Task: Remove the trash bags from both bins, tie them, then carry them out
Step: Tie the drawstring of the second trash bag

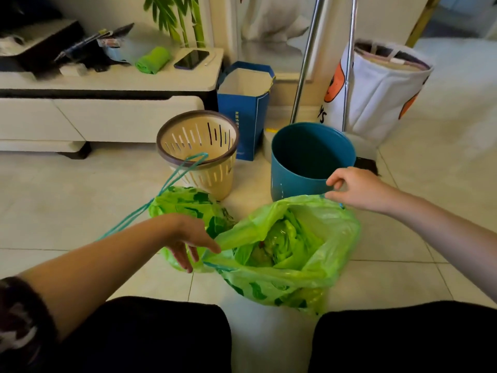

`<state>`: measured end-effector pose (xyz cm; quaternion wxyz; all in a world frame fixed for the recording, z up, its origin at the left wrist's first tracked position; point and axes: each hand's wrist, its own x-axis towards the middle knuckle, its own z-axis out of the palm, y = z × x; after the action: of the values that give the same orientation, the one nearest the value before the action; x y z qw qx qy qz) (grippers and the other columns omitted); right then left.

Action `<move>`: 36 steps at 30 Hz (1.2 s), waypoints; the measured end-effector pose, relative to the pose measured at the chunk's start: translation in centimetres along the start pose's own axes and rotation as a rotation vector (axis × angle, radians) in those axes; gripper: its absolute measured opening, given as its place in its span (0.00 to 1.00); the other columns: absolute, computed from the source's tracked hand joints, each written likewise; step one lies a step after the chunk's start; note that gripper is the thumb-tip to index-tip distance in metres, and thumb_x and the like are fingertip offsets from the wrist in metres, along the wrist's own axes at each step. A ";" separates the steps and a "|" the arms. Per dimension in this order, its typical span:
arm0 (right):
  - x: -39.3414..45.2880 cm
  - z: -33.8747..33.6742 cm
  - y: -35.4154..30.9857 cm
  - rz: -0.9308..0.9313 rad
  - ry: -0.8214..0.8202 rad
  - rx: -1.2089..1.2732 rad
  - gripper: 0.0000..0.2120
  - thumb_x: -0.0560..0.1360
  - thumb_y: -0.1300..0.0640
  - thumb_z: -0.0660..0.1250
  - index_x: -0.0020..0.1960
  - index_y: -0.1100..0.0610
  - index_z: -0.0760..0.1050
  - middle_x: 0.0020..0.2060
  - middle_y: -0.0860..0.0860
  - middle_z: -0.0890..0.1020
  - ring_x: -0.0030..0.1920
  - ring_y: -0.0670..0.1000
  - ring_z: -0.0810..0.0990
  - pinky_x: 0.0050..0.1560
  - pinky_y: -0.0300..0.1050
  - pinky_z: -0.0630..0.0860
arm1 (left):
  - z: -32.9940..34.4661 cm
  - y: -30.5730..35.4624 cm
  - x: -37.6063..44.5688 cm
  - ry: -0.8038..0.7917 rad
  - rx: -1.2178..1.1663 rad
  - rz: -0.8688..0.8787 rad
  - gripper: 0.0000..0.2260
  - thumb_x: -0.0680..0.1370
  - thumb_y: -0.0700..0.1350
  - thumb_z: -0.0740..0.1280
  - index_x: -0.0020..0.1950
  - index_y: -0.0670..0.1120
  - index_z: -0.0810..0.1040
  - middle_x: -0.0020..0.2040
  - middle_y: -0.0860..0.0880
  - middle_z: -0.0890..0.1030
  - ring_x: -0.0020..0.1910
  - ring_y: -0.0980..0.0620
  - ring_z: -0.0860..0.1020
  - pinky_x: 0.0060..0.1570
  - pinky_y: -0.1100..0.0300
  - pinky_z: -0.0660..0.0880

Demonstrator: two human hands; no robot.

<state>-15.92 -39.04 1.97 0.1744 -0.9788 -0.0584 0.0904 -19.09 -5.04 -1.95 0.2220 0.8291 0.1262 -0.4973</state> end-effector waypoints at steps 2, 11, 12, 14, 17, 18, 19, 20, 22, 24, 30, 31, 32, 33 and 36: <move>-0.3 -0.4 -0.3 0.069 -0.142 -0.078 0.12 0.71 0.50 0.71 0.49 0.57 0.78 0.42 0.53 0.81 0.44 0.53 0.78 0.43 0.45 0.72 | 1.0 0.0 -0.2 -0.052 0.053 -0.009 0.34 0.76 0.50 0.69 0.74 0.39 0.56 0.52 0.36 0.79 0.37 0.42 0.82 0.44 0.52 0.81; -1.2 -1.9 -2.1 0.038 0.025 0.055 0.09 0.72 0.52 0.70 0.39 0.58 0.78 0.31 0.51 0.79 0.34 0.49 0.75 0.34 0.43 0.68 | 0.7 1.7 -1.9 0.079 -0.065 0.232 0.18 0.75 0.36 0.69 0.64 0.41 0.70 0.40 0.42 0.84 0.35 0.49 0.83 0.37 0.57 0.80; -1.4 -2.1 -2.5 0.026 0.059 0.118 0.09 0.72 0.52 0.69 0.39 0.56 0.79 0.32 0.50 0.80 0.34 0.49 0.76 0.34 0.42 0.69 | 0.4 2.1 -2.3 0.118 -0.114 0.279 0.16 0.75 0.36 0.69 0.62 0.42 0.72 0.39 0.42 0.83 0.35 0.50 0.83 0.35 0.59 0.80; -1.6 -2.5 -3.5 0.015 0.101 0.290 0.08 0.73 0.52 0.69 0.39 0.55 0.80 0.35 0.51 0.83 0.36 0.49 0.79 0.37 0.43 0.72 | 0.0 3.0 -3.1 0.178 -0.208 0.357 0.10 0.75 0.34 0.69 0.55 0.41 0.75 0.43 0.39 0.84 0.35 0.49 0.83 0.33 0.60 0.80; -2.0 -3.2 -5.0 0.003 0.170 0.482 0.08 0.73 0.53 0.68 0.39 0.56 0.81 0.40 0.56 0.84 0.40 0.50 0.78 0.42 0.46 0.72 | -0.4 4.2 -4.7 0.241 -0.300 0.423 0.02 0.74 0.33 0.68 0.45 0.37 0.77 0.39 0.37 0.83 0.27 0.52 0.81 0.29 0.64 0.79; -2.2 -3.5 -5.6 0.004 0.195 0.522 0.08 0.73 0.53 0.68 0.39 0.55 0.81 0.42 0.59 0.84 0.41 0.52 0.78 0.44 0.47 0.73 | -0.5 4.5 -5.1 0.253 -0.304 0.432 0.02 0.74 0.33 0.68 0.43 0.37 0.77 0.37 0.38 0.82 0.26 0.53 0.80 0.28 0.64 0.78; -2.3 -3.6 -6.1 0.006 0.217 0.569 0.07 0.73 0.54 0.68 0.39 0.54 0.81 0.43 0.60 0.84 0.42 0.54 0.79 0.47 0.48 0.75 | -0.6 4.7 -5.5 0.259 -0.323 0.442 0.03 0.75 0.34 0.68 0.42 0.37 0.77 0.35 0.39 0.82 0.26 0.52 0.80 0.29 0.64 0.79; -2.5 -3.8 -6.6 0.008 0.228 0.626 0.08 0.74 0.55 0.67 0.38 0.54 0.81 0.42 0.59 0.84 0.43 0.55 0.81 0.52 0.51 0.77 | -0.7 4.9 -5.9 0.267 -0.363 0.452 0.03 0.75 0.34 0.68 0.41 0.37 0.77 0.34 0.39 0.82 0.27 0.51 0.80 0.30 0.63 0.80; -2.8 -4.0 -7.6 0.009 0.219 0.736 0.08 0.75 0.58 0.66 0.37 0.55 0.80 0.40 0.56 0.85 0.44 0.53 0.82 0.57 0.55 0.78 | -0.8 5.4 -6.6 0.314 -0.474 0.500 0.03 0.75 0.33 0.68 0.41 0.38 0.76 0.33 0.41 0.82 0.29 0.50 0.80 0.32 0.62 0.81; -3.1 -4.1 -8.8 -0.007 0.206 0.787 0.07 0.75 0.59 0.66 0.39 0.56 0.79 0.39 0.57 0.85 0.43 0.51 0.82 0.57 0.56 0.78 | -0.9 6.1 -7.4 0.391 -0.559 0.611 0.03 0.74 0.34 0.69 0.42 0.39 0.77 0.35 0.42 0.82 0.31 0.51 0.80 0.35 0.62 0.80; -3.6 -2.0 -11.1 -0.096 0.056 0.644 0.06 0.71 0.54 0.71 0.46 0.54 0.78 0.41 0.57 0.83 0.41 0.53 0.80 0.46 0.51 0.78 | -0.8 8.6 -9.7 0.571 -0.714 0.880 0.03 0.73 0.38 0.72 0.44 0.43 0.79 0.36 0.47 0.82 0.33 0.57 0.80 0.35 0.65 0.77; -3.6 -1.4 -11.1 -0.095 0.017 0.619 0.08 0.70 0.52 0.73 0.46 0.55 0.78 0.40 0.57 0.82 0.40 0.52 0.80 0.45 0.52 0.78 | -0.6 8.7 -9.6 0.600 -0.699 0.899 0.03 0.73 0.38 0.72 0.44 0.43 0.80 0.36 0.47 0.82 0.34 0.57 0.80 0.35 0.66 0.77; -3.6 -1.0 -11.2 -0.096 -0.019 0.614 0.10 0.69 0.50 0.73 0.46 0.54 0.78 0.38 0.55 0.82 0.39 0.51 0.79 0.44 0.51 0.77 | -0.4 8.7 -9.5 0.625 -0.674 0.909 0.04 0.72 0.39 0.73 0.44 0.43 0.80 0.36 0.47 0.82 0.35 0.56 0.80 0.35 0.67 0.77; -3.6 -0.6 -11.2 -0.099 -0.045 0.614 0.11 0.68 0.48 0.74 0.45 0.54 0.78 0.36 0.53 0.81 0.38 0.49 0.78 0.43 0.50 0.76 | -0.1 8.7 -9.4 0.639 -0.649 0.914 0.05 0.72 0.39 0.74 0.44 0.42 0.80 0.36 0.47 0.81 0.34 0.56 0.79 0.36 0.67 0.76; -3.4 0.0 -11.4 -0.116 -0.053 0.646 0.10 0.67 0.49 0.75 0.42 0.53 0.79 0.33 0.48 0.80 0.36 0.47 0.79 0.40 0.46 0.74 | 0.5 8.8 -8.9 0.636 -0.638 0.937 0.07 0.71 0.40 0.75 0.45 0.41 0.80 0.36 0.46 0.81 0.33 0.57 0.77 0.34 0.69 0.74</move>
<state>-20.21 -28.93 6.48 0.4792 -0.8652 -0.0868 0.1195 -19.87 -12.81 7.82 0.6027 0.7964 -0.0477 -0.0160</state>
